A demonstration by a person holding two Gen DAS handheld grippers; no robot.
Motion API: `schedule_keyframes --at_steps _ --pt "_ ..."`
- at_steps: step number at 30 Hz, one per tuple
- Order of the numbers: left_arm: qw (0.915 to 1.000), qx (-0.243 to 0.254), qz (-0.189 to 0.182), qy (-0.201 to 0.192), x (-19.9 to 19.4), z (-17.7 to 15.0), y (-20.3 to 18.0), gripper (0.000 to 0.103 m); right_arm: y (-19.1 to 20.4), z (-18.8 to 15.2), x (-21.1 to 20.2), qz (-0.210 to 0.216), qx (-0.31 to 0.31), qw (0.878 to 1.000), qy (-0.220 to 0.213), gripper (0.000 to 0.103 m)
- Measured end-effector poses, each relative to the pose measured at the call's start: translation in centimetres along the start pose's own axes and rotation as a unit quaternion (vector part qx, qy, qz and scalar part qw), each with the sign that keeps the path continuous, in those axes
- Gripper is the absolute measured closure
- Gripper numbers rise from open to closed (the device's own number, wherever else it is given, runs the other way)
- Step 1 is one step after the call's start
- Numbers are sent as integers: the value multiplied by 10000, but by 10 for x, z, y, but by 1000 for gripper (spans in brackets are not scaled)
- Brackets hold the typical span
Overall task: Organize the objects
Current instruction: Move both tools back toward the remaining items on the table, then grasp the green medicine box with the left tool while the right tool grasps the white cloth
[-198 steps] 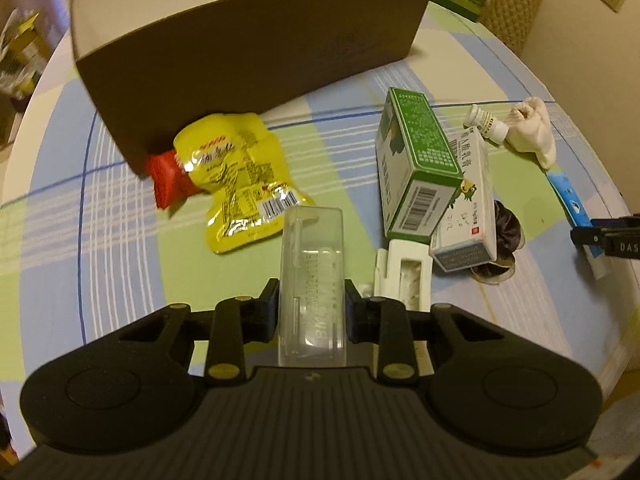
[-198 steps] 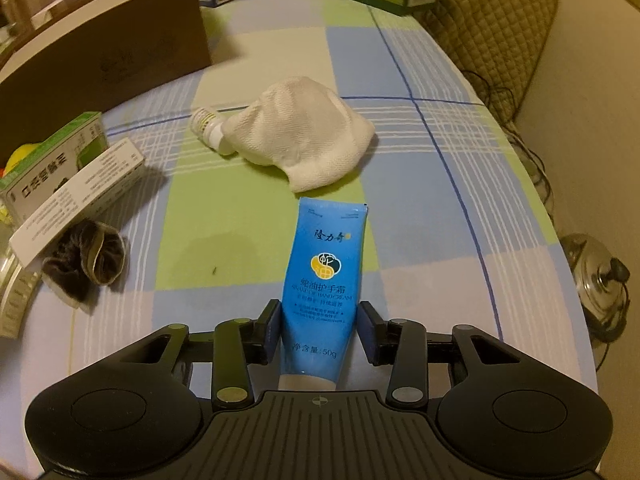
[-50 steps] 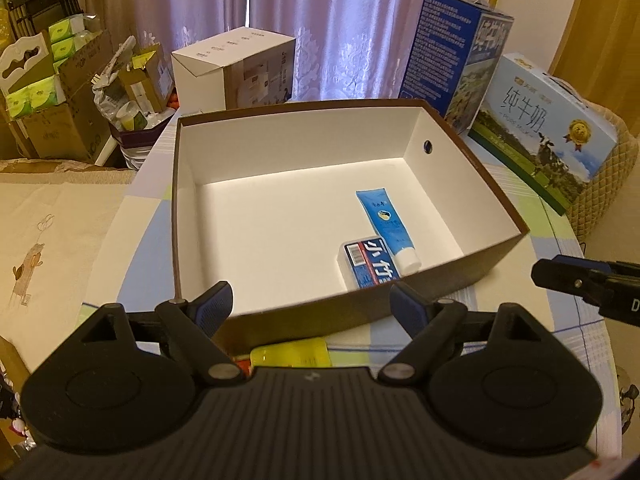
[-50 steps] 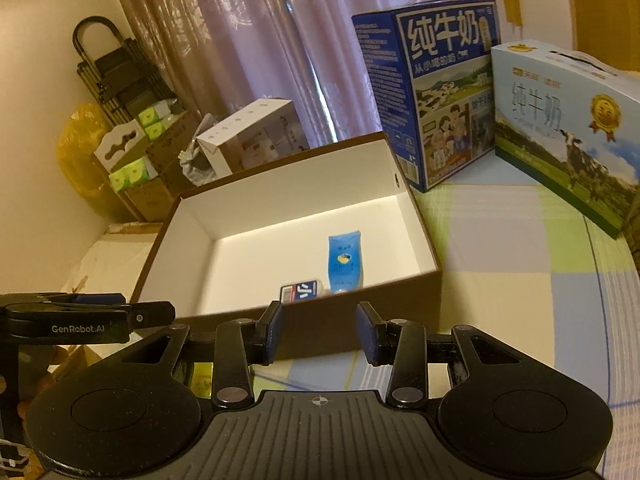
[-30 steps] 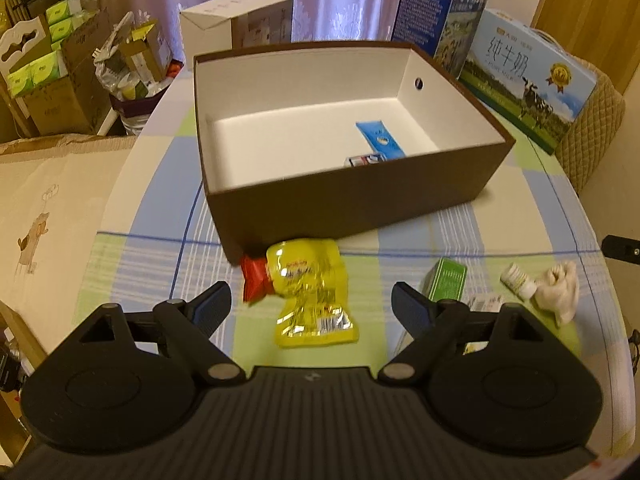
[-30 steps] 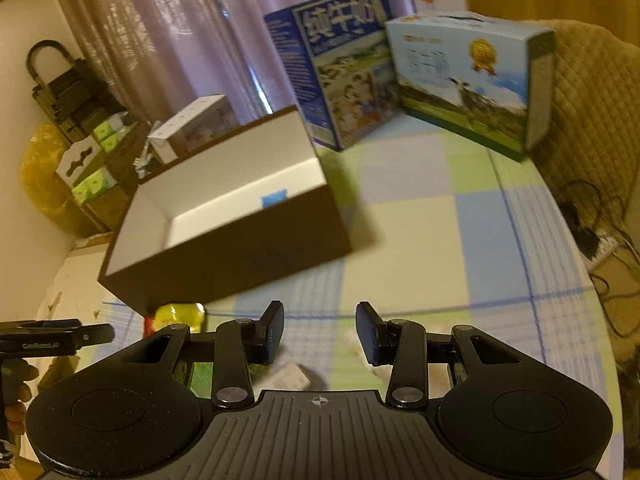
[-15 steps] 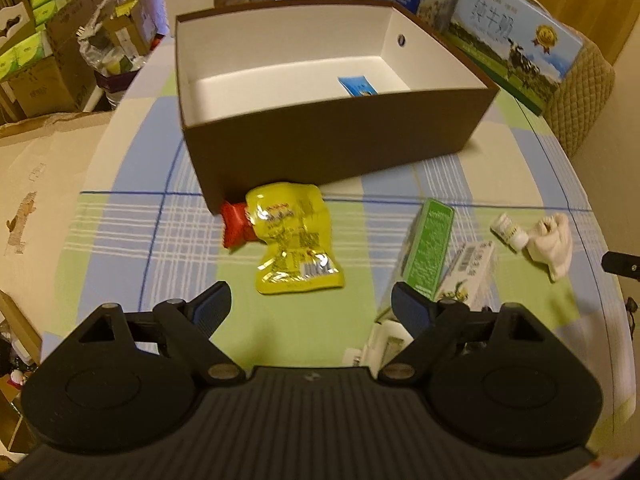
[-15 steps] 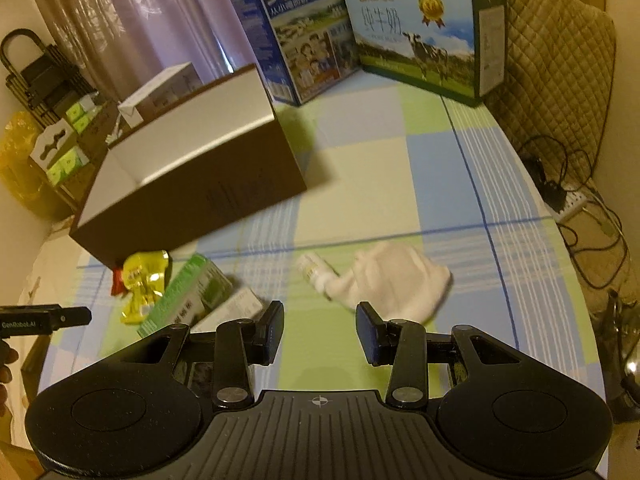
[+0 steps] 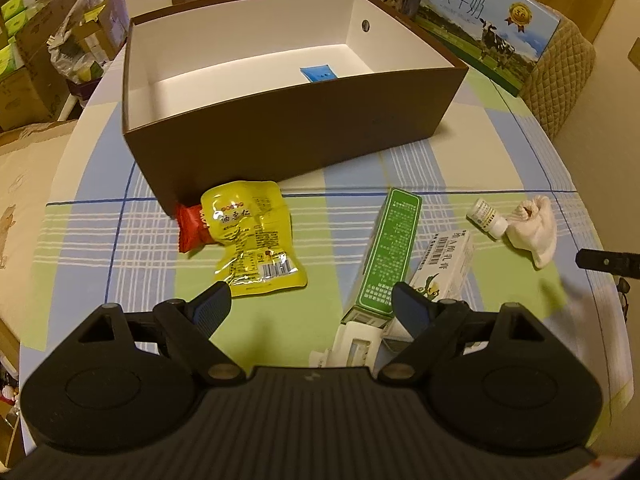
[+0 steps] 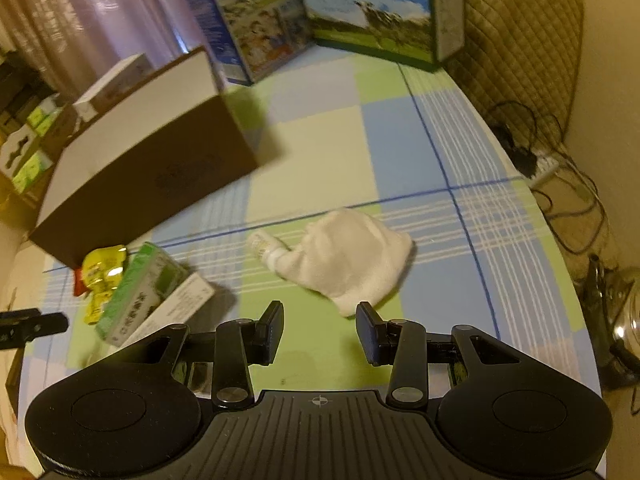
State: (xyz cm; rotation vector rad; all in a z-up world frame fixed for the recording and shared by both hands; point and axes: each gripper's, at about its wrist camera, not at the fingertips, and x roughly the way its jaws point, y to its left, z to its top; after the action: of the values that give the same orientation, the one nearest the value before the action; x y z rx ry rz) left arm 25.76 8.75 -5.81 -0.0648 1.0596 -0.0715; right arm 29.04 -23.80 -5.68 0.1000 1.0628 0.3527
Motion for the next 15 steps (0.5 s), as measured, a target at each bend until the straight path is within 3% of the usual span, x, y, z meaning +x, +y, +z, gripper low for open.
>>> schedule_keyframes --at_steps 3,6,15 --pt "10000 26 7 17 4 2 -2 18 -3 5 5 -89 78 9999 -4 49" --pt "10000 64 52 21 8 5 -3 18 -5 12 11 -62 212 9997 -45 42" --pt "9997 212 64 69 25 15 -12 18 -9 32 40 -126 521 9984 -168 39"
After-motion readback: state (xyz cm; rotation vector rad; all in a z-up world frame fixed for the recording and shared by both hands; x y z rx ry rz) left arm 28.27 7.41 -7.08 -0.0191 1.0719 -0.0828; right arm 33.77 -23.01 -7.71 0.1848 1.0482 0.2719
